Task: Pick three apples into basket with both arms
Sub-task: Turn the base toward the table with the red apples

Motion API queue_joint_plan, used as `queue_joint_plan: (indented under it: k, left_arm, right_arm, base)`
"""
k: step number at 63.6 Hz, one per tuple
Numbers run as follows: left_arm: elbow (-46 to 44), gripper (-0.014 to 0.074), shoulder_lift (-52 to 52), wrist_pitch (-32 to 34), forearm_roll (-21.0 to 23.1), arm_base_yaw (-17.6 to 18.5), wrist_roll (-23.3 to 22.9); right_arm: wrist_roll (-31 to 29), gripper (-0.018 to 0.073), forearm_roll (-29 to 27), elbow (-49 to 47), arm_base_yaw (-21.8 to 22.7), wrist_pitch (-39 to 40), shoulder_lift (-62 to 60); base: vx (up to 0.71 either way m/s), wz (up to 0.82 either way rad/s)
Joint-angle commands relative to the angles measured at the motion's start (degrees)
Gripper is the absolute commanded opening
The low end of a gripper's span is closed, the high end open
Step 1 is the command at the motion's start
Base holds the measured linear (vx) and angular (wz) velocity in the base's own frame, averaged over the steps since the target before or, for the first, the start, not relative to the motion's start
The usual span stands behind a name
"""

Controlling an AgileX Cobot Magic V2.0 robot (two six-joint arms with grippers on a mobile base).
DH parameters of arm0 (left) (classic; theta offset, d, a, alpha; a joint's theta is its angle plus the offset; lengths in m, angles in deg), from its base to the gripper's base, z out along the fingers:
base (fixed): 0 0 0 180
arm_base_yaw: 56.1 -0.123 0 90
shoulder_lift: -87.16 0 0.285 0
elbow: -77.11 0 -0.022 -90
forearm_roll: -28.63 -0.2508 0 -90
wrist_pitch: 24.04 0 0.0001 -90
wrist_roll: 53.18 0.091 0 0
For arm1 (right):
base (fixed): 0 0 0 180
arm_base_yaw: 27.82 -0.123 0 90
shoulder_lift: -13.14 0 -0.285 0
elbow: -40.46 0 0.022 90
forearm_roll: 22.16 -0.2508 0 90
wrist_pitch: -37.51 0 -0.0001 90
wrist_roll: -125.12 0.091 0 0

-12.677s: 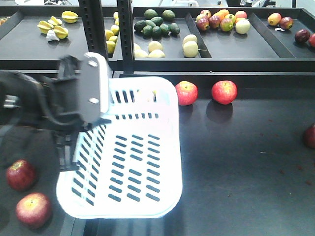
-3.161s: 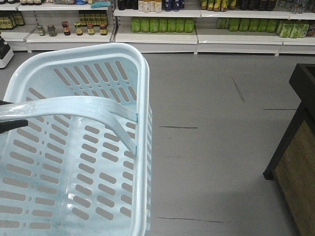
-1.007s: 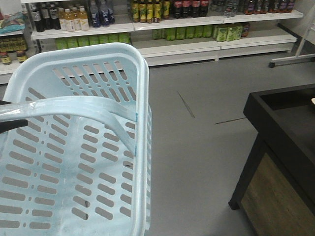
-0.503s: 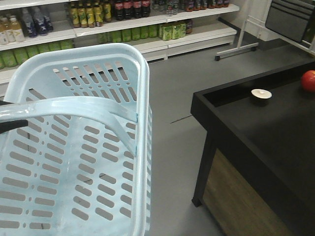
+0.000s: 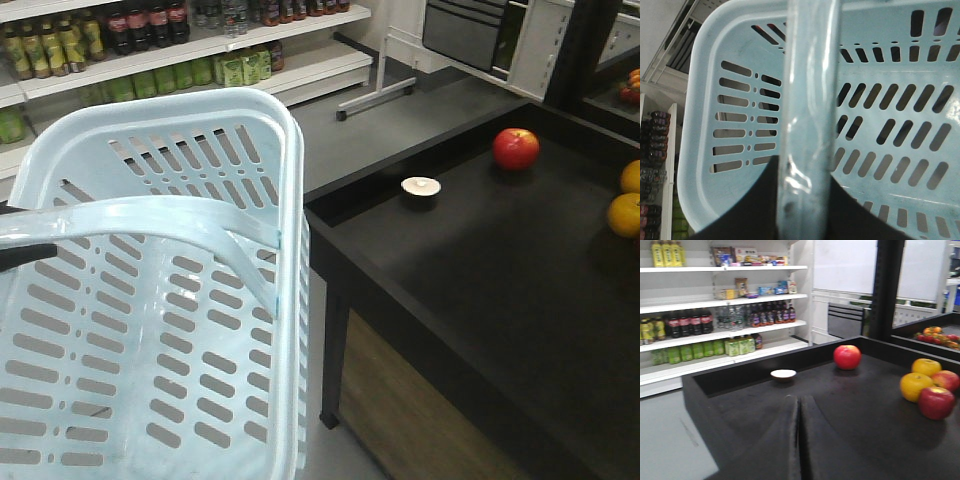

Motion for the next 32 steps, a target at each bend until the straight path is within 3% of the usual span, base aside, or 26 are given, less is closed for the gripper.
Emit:
queue_joint_plan:
  k: [1,32]
  left_arm:
    - [-1.54,-0.0006,-0.71,5.14,1.42,0.09,-0.83]
    - [-1.54,-0.0006,-0.71,5.14,1.42,0.09,-0.83]
  right_arm:
    - [-0.15,-0.0009,0.54,0.79,0.07,4.14,0.09]
    - [-0.15,-0.0009,0.54,0.79,0.07,4.14,0.09]
  base:
    - [0.1,-0.37]
    - [0.08,-0.33]
